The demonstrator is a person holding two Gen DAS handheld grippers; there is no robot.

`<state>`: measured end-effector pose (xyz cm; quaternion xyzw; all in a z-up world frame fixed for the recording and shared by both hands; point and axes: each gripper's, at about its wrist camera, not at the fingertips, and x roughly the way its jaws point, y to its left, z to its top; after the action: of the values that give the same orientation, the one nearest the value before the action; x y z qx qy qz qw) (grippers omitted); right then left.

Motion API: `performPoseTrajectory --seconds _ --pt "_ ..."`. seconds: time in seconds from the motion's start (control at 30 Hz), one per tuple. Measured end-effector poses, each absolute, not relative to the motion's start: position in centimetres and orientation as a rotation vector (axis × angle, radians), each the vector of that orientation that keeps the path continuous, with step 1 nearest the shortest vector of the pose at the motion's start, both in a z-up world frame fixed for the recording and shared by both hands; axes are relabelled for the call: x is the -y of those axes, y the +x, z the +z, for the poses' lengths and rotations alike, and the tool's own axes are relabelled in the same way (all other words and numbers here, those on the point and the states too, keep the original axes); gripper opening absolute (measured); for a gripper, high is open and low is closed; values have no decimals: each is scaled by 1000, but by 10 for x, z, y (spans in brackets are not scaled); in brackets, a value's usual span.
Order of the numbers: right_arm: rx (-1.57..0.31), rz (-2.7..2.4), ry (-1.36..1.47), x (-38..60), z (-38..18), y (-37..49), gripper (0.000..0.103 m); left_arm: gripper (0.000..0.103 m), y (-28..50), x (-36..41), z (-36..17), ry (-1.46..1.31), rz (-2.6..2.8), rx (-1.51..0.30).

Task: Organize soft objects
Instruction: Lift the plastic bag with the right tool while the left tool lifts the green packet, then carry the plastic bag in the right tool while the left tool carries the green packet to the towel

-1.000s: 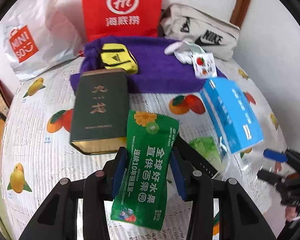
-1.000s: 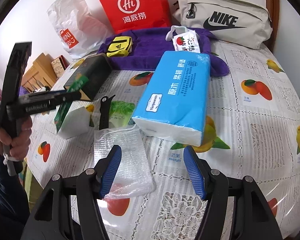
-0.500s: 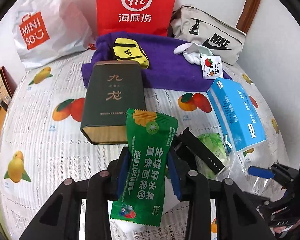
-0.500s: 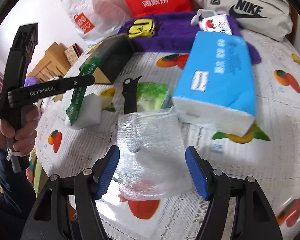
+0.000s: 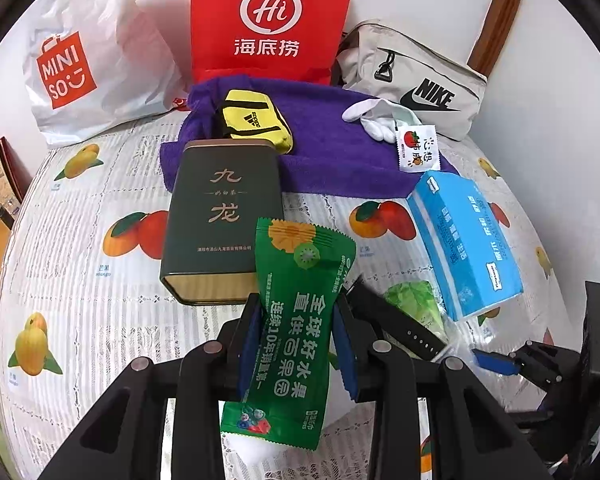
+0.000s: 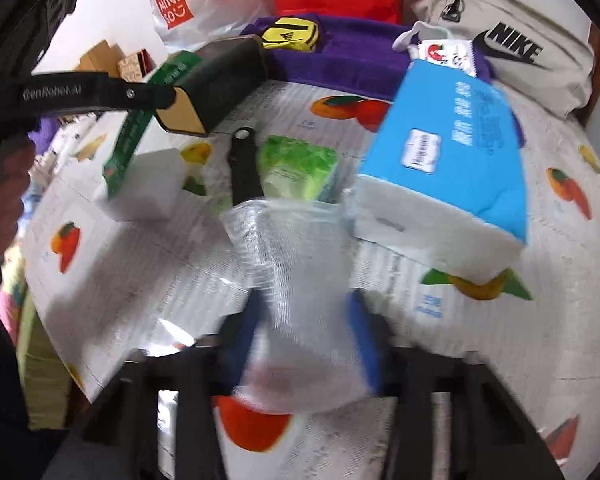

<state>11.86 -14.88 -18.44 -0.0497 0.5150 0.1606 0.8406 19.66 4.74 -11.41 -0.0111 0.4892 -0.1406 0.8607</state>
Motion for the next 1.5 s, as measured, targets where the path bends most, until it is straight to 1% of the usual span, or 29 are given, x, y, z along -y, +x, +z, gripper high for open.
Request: performPoseTrajectory --seconds 0.03,0.07,0.57,0.87,1.17,1.5 --pt "-1095 347 -100 152 -184 119 13 32 196 -47 -113 -23 -296 -1024" --pt "-1104 356 -86 157 -183 119 7 32 196 -47 -113 -23 -298 -1023" --pt "-1018 336 -12 193 -138 109 7 32 190 -55 -93 -63 -288 -991" --pt "-934 321 30 205 -108 120 7 32 192 -52 -81 -67 -298 -970" --pt "-887 329 40 209 -87 146 7 32 206 -49 -66 -63 -297 -949" --pt "-845 322 64 211 -66 206 7 32 244 -47 -61 -80 -277 -956"
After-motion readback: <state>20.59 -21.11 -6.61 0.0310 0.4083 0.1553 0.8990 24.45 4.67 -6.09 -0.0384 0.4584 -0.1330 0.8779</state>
